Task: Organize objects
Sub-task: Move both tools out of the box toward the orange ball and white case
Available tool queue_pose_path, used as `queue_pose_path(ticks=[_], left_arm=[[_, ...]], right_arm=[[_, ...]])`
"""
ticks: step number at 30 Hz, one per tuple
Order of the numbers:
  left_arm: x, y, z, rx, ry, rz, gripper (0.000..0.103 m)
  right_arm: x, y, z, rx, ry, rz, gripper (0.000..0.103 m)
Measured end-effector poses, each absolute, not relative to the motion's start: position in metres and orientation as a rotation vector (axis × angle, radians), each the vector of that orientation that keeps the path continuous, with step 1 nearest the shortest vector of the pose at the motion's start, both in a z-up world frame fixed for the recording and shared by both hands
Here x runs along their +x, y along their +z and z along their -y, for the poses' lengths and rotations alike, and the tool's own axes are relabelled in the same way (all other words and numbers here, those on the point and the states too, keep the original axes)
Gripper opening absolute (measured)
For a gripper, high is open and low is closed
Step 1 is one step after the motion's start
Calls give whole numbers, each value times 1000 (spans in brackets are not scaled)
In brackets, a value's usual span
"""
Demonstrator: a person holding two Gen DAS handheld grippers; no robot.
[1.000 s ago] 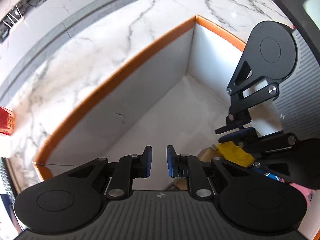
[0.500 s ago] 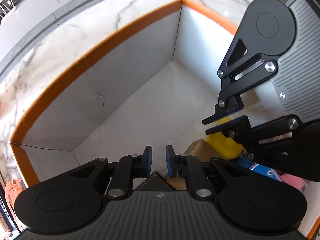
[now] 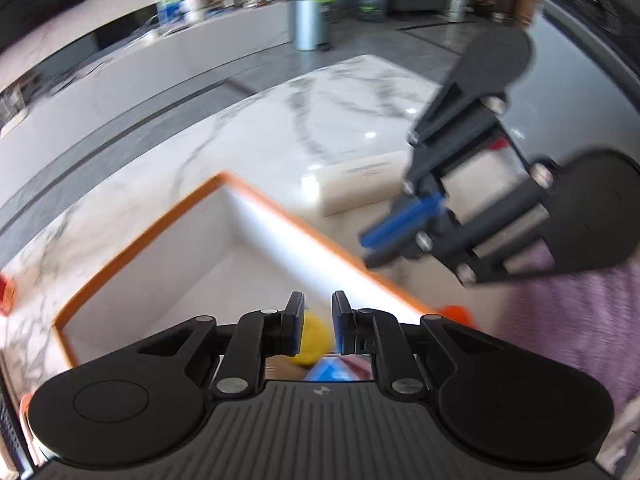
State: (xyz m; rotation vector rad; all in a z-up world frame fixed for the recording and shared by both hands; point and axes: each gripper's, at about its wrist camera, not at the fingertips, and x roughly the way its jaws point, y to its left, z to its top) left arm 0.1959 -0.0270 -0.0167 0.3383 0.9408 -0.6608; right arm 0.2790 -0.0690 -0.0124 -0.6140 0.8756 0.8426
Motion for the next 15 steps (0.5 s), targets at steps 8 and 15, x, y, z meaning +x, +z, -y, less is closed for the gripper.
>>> queue_pose_path(ticks=[8, 15], left_arm=[[162, -72, 96, 439, -824, -993, 20], [147, -101, 142, 548, -768, -1190, 29]], right_arm=[[213, -21, 111, -461, 717, -911, 6], [184, -20, 196, -449, 626, -989, 7]])
